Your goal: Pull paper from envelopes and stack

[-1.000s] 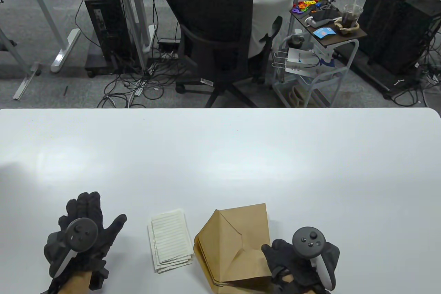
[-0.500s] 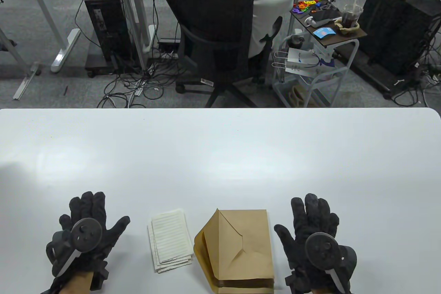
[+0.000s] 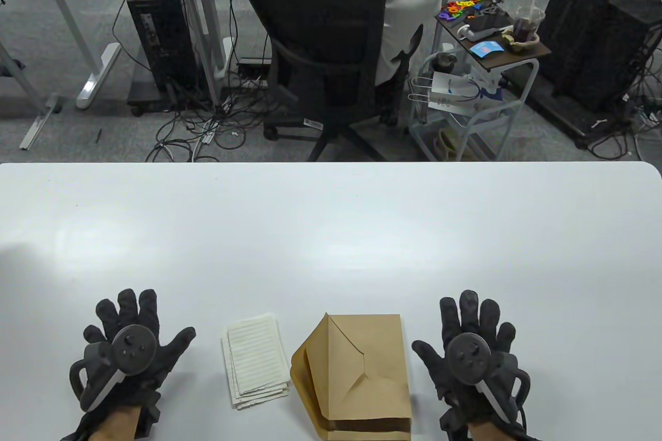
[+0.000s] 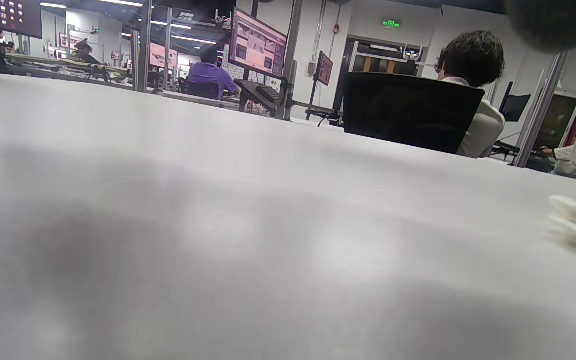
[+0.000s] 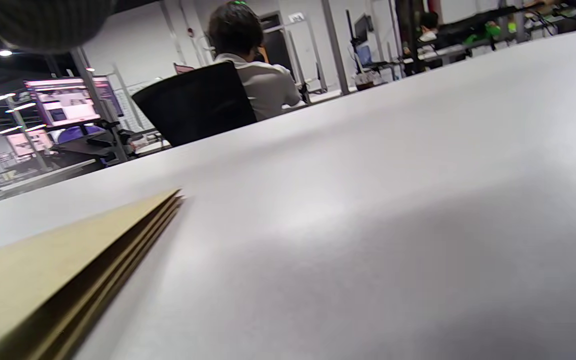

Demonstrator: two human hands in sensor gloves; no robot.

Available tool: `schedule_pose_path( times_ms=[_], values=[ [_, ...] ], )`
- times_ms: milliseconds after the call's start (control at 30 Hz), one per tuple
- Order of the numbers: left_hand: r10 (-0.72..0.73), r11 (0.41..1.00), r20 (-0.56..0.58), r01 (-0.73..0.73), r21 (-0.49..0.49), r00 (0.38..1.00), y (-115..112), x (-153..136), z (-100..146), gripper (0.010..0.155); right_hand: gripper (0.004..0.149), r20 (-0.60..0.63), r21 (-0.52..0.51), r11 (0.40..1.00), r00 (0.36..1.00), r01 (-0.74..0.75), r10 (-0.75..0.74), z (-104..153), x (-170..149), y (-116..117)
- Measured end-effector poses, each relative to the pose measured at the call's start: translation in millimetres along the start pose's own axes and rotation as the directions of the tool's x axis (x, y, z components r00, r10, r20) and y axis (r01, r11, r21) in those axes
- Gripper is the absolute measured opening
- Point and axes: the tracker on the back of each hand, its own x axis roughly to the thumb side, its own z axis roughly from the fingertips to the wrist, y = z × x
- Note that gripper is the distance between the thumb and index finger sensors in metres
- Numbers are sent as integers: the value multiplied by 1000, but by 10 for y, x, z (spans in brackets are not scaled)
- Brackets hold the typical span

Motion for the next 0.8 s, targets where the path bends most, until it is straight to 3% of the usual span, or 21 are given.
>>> schedule_pose_path(
  times_ms=[200, 800],
  values=[
    [-17, 999, 11, 16, 45, 1000, 38, 0, 7, 104, 86, 8, 56, 998, 1000, 10, -10, 35, 36, 30],
    [14, 999, 24, -15, 34, 1000, 15, 1, 4, 101, 85, 1, 92, 996, 1000, 21, -21, 48, 55, 32]
  ],
)
